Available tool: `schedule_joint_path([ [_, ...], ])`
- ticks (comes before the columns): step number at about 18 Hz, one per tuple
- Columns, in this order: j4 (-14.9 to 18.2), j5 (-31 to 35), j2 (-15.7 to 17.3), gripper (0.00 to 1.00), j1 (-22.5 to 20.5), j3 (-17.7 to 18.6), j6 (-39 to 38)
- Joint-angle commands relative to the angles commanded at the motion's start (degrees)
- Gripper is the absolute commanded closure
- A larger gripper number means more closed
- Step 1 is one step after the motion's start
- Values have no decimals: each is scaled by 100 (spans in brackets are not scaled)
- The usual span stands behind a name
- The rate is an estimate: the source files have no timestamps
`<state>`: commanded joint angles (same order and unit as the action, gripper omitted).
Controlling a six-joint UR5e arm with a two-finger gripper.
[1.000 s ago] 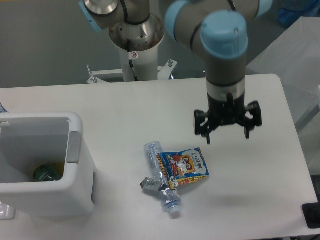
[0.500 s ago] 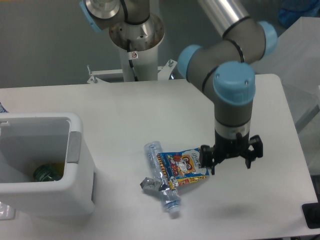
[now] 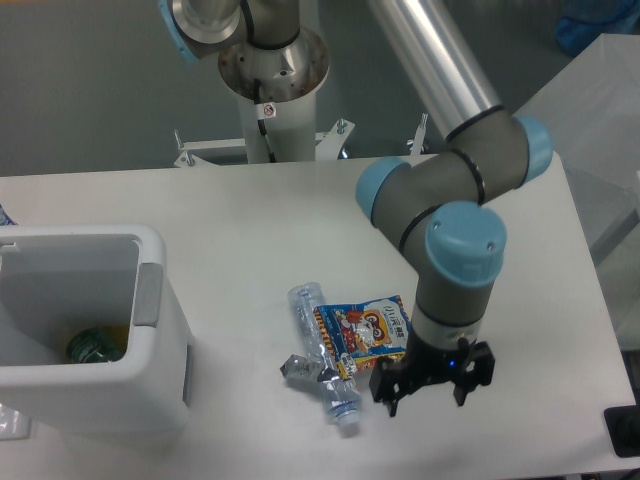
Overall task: Place the trash in the trash can
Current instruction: 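Lower the gripper onto the clear water bottle and close on it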
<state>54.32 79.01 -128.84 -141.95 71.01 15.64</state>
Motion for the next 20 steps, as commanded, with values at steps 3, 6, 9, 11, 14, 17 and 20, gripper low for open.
schedule_joint_path([
  [3,-9,0,-88,0,132,18,-78],
  [6,-157,79,-281,0,228,44,-229],
  [9,-299,368,-440,0,369,44,-290],
  [11,-316,387,-449,0,387,53,-378],
  [14,-316,413,-501,0,413,79,-404],
  [17,-316,422,-466,0,431,254,-501],
  [20,-334,597,-501,0,580,316,-518],
])
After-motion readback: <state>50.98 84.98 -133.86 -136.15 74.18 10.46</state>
